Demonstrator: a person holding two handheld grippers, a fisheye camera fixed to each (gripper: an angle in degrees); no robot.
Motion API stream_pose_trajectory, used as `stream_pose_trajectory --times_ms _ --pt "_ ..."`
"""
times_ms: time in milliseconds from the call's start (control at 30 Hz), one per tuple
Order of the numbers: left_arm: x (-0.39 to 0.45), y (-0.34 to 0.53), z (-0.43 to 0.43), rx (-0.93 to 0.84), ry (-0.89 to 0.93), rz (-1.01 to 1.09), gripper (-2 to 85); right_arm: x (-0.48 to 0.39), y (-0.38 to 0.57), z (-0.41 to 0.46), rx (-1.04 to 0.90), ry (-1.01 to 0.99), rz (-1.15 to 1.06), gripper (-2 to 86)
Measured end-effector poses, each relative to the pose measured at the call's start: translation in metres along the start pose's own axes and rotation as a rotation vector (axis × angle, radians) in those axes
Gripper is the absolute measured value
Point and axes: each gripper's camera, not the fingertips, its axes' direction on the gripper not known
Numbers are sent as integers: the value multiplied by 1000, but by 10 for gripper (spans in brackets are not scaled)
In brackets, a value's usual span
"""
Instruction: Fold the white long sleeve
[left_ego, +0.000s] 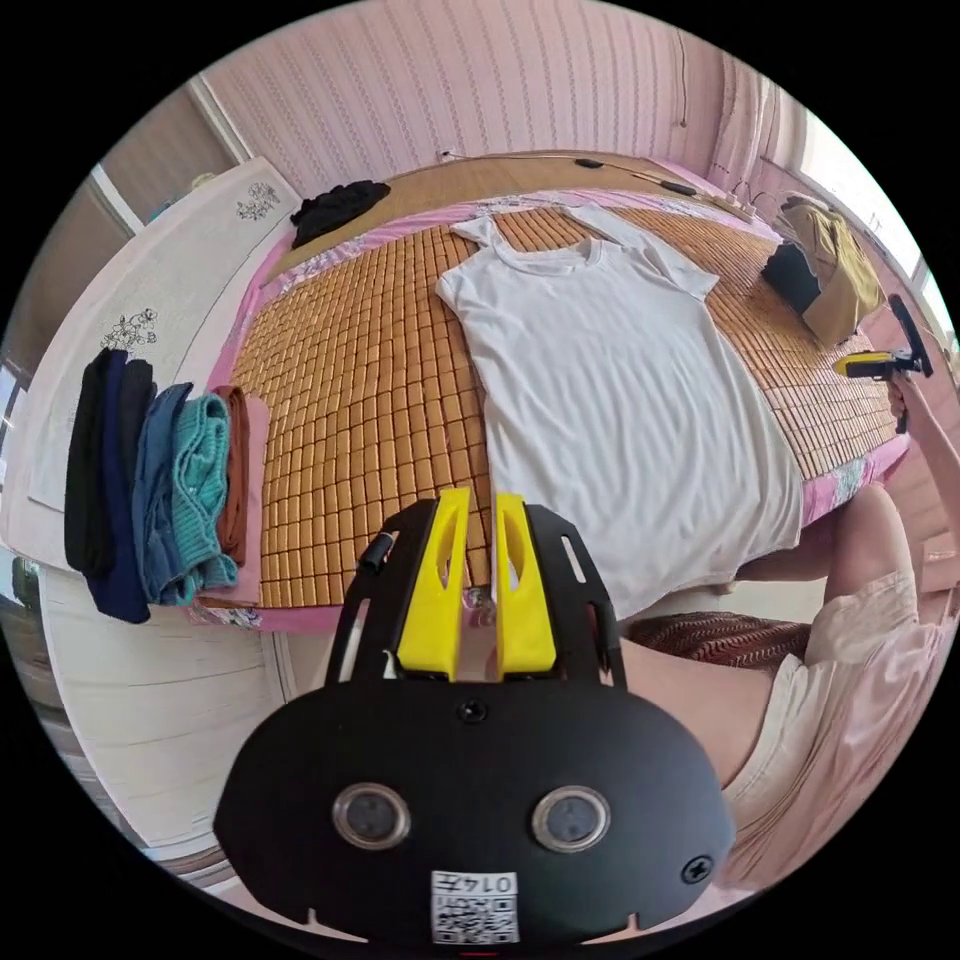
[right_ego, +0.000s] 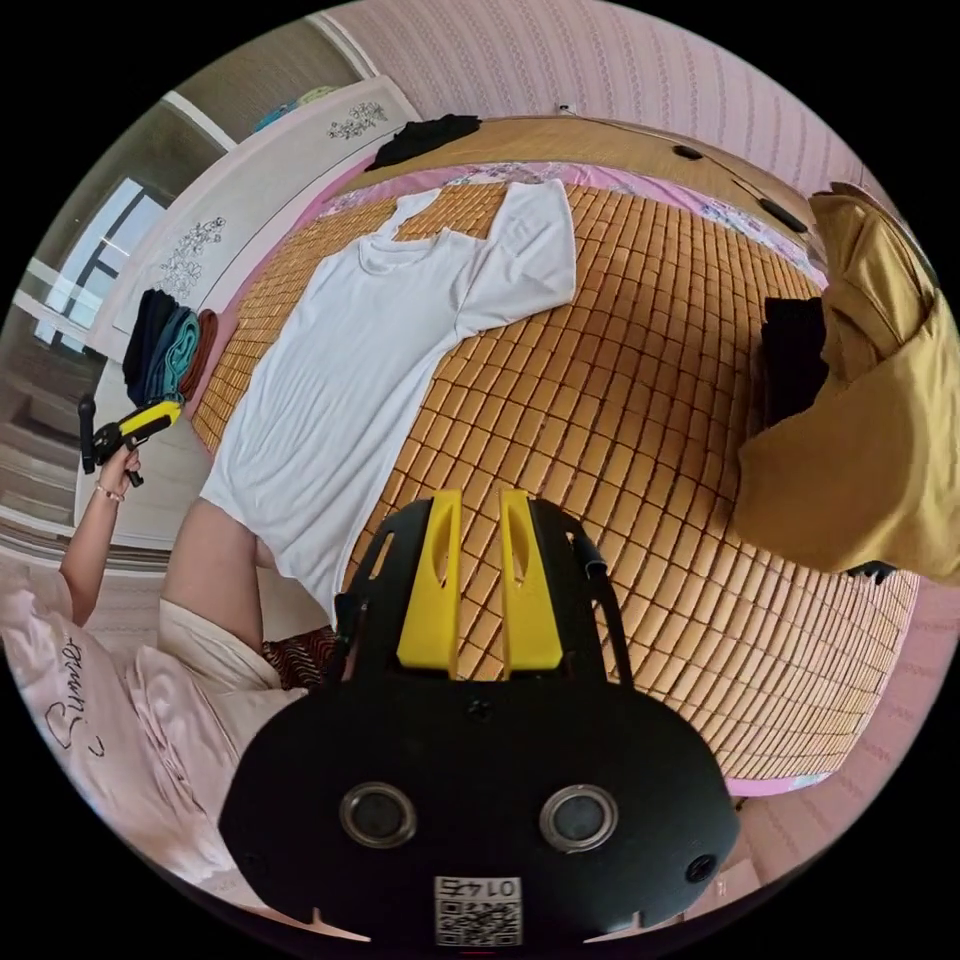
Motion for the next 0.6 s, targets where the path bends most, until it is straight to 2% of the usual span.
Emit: stream_pose_trajectory --times_ms 167,333,400,433,600 --pt "20 -115 42 134 142 82 55 29 -158 18 55 96 -52 77" --pt "59 -204 104 135 334 157 56 51 -259 74 66 118 67 90" --pt "76 -227 122 118 377 195 55 59 -272 96 23 107 109 57" --pt "80 -231 127 109 383 204 55 62 -271 106 -4 94 120 10" --pt "104 -260 150 54 487 239 51 54 -205 71 87 60 141 -3"
